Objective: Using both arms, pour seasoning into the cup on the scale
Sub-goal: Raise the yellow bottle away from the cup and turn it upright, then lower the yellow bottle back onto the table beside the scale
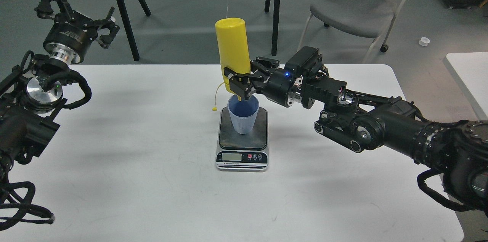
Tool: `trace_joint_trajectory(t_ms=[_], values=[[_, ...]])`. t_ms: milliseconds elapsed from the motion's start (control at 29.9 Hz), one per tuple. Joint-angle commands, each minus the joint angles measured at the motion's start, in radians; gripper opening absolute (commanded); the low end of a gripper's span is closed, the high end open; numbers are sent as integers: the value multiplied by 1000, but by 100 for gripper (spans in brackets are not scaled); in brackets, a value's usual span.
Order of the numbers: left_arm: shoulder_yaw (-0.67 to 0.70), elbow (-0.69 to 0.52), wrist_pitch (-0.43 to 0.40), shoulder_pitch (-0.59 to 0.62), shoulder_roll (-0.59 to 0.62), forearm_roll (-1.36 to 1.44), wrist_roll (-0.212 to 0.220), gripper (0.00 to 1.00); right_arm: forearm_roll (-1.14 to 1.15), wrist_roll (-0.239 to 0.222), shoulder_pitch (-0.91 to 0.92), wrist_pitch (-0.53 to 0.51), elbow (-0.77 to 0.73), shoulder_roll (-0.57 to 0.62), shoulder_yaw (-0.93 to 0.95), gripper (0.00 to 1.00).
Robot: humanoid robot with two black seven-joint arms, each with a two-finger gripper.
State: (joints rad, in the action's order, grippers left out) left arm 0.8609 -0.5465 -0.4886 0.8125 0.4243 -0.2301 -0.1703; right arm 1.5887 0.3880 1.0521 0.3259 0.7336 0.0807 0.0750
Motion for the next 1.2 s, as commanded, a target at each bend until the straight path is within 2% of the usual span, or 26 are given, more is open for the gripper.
trace_joint_trajectory(t_ms=[0, 134, 334, 535, 735, 1036, 1170], values=[[-2, -1, 0, 1, -1, 0, 2, 99, -24, 11, 3, 2, 9, 16, 69, 41], [-2, -1, 0, 8, -2, 0, 11, 99, -151, 28, -3, -27, 76, 100, 160, 41], [0, -1, 0, 17, -7, 0, 12, 99, -548, 11, 2, -82, 239, 267, 169, 41], [-2, -1, 0, 17, -9, 0, 12, 99, -896, 11, -9, -151, 305, 402, 198, 41], [-3, -1, 0, 16, -12, 0, 6, 99, -1194, 5, -108, -247, 368, 504, 291, 41], [-6, -3, 0, 17, -32, 1, 5, 99, -1673, -8, -329, -356, 452, 554, 449, 41], [-8, -49, 0, 17, -25, 2, 5, 99, -1832, -3, -444, -419, 475, 545, 547, 41]])
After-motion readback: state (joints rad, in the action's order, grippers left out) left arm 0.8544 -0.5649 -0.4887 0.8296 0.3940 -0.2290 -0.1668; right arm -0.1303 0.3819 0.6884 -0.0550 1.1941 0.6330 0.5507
